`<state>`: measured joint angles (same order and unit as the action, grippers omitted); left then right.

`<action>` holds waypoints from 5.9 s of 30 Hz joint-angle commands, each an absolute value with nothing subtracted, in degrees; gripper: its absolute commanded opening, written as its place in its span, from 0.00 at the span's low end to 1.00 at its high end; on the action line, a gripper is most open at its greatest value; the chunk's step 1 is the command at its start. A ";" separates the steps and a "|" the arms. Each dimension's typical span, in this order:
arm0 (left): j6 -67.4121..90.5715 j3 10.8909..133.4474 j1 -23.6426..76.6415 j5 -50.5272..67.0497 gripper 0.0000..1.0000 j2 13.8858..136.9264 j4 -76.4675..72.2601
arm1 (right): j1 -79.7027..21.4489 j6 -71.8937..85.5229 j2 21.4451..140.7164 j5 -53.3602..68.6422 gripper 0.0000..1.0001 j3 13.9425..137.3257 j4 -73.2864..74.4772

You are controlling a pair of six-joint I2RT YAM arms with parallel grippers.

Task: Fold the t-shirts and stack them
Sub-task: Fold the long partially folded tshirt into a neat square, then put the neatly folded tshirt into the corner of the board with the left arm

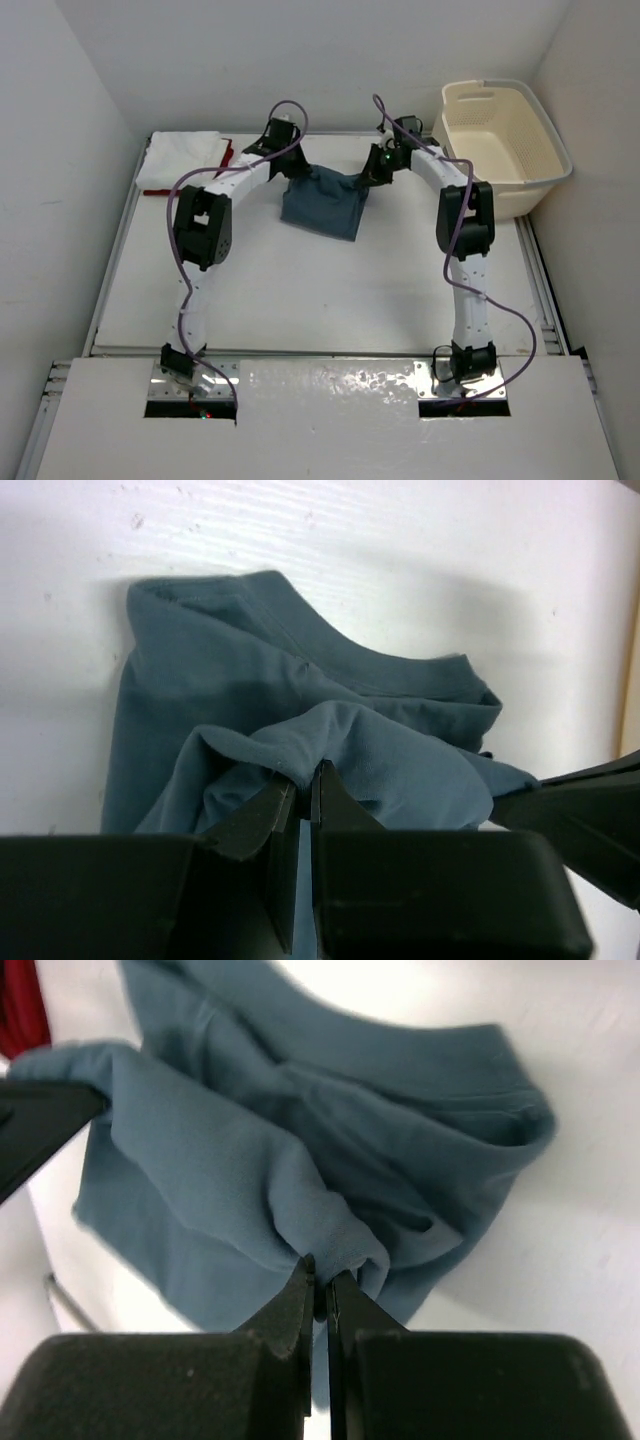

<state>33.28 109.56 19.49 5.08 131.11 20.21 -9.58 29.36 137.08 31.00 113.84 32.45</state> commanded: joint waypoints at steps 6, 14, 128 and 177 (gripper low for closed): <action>31.12 122.94 17.84 4.30 1.00 135.62 20.30 | -8.79 30.94 141.42 25.40 0.97 125.58 23.29; 30.67 108.22 18.89 10.35 1.00 120.80 16.80 | -10.19 30.85 126.40 29.09 0.99 109.62 16.00; 13.89 96.33 16.61 15.29 0.87 128.67 22.68 | -15.12 24.17 94.13 29.36 0.99 59.77 -7.73; -21.70 106.16 6.86 -6.50 0.00 114.87 26.98 | -14.06 18.10 85.78 22.94 0.99 53.88 -3.51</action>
<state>-17.72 100.73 9.76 -5.56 118.02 27.44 -14.37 18.13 86.89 23.14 53.58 -1.21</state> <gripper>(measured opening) 0.105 0.992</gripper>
